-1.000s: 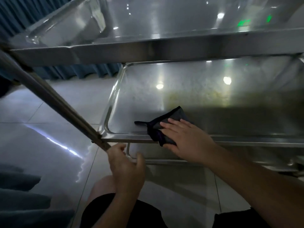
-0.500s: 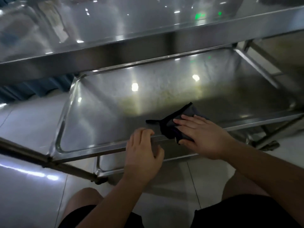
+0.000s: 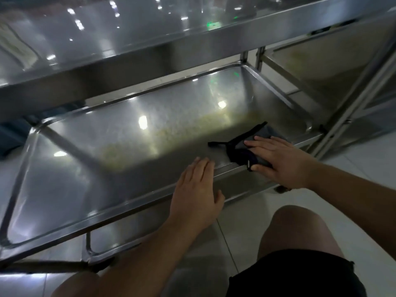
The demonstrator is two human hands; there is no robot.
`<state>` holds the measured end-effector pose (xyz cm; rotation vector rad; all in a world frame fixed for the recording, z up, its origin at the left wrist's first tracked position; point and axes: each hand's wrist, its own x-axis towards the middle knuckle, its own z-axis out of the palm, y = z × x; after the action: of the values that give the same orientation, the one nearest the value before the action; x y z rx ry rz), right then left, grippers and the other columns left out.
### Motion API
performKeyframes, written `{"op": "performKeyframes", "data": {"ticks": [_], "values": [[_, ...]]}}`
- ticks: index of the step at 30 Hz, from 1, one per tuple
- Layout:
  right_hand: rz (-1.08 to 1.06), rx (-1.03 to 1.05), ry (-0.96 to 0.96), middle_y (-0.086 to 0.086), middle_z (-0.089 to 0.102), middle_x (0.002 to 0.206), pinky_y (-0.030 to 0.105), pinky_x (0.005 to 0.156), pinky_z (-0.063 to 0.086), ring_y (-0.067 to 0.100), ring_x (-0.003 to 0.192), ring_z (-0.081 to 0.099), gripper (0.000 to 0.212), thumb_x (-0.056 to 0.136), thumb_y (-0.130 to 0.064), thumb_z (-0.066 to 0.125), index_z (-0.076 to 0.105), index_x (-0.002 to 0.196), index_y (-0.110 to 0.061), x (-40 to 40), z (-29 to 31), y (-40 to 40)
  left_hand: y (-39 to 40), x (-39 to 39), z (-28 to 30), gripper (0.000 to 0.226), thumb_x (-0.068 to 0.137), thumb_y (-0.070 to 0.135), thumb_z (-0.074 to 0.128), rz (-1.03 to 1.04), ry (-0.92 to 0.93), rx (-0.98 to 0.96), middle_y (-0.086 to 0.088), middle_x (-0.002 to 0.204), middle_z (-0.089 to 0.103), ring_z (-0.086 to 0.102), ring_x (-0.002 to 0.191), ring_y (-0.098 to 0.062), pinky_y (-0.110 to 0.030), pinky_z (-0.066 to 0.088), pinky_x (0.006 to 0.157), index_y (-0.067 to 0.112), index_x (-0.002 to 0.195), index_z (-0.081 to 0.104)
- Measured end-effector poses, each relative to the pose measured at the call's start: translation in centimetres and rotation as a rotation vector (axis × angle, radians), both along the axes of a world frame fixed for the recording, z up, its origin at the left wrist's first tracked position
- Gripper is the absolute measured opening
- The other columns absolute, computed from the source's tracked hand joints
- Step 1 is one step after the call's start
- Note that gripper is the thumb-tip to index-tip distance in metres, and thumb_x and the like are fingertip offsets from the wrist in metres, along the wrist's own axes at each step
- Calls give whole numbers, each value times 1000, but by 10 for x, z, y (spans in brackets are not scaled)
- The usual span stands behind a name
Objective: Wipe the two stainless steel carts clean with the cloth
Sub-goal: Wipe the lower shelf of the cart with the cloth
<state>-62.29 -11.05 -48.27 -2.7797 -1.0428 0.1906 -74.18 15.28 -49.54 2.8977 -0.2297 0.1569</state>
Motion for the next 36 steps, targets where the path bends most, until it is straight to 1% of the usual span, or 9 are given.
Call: {"op": "performKeyframes", "data": {"ticks": [3,8,12,18,22,25,29,33,36], "values": [[-65,-1,21,-18,19,168,30,127,2,2,155,6,71,98,-70,22,27,160,-36,6,2,-20,-14,13,-1,82,101,52,44,-57,19,63,-3,176,9,-1,163,-20,-34,-7,129,18,168,13],[-192,-24,48,-15,13,170,34,126,1,4,156,3,79,96,-74,8,18,163,-33,19,2,-45,-28,29,-9,93,100,60,41,-120,44,150,-3,177,-8,-13,162,-19,-39,-6,131,18,169,-5],[-383,-52,63,-11,9,171,38,127,3,10,157,4,87,93,-76,3,13,164,-28,33,-3,-50,-23,31,-14,99,96,67,40,-144,63,133,-1,177,-14,-16,162,-16,-36,-4,131,20,168,-8],[-549,-158,159,-3,-4,173,46,127,4,23,159,-2,72,104,-62,13,6,165,-24,82,-3,-35,-19,32,-12,106,94,71,42,-193,92,148,0,175,-22,-22,160,-16,-38,-2,132,21,166,-16],[-512,-129,130,-2,-1,173,46,127,2,20,159,-3,71,106,-58,17,8,165,-19,130,-2,-27,-20,32,-14,106,91,67,45,-187,92,145,1,175,-19,-23,160,-14,-38,-2,131,19,168,-10],[-457,-83,89,0,7,173,47,127,5,20,159,3,71,105,-57,22,15,164,-18,172,0,-11,-19,33,-16,105,88,67,47,-190,78,149,-1,177,-5,-11,162,-16,-38,4,131,17,170,5],[-427,-70,66,-1,9,173,46,127,6,21,159,6,69,106,-58,22,17,164,-21,214,4,18,-18,35,-17,106,84,66,54,-175,69,152,-3,177,8,2,163,-19,-36,5,131,15,169,15],[-272,17,109,5,12,172,47,127,9,28,158,7,65,108,-50,32,19,164,-18,178,12,30,-17,34,-14,104,81,62,57,-153,93,154,-3,177,14,6,163,-18,-38,10,129,15,167,23],[11,20,145,-8,1,171,38,128,3,14,158,-4,73,103,-63,27,10,165,-26,106,9,23,-18,33,-12,103,81,62,57,-142,96,176,-3,176,15,8,163,-18,-38,11,128,15,167,25]]}}
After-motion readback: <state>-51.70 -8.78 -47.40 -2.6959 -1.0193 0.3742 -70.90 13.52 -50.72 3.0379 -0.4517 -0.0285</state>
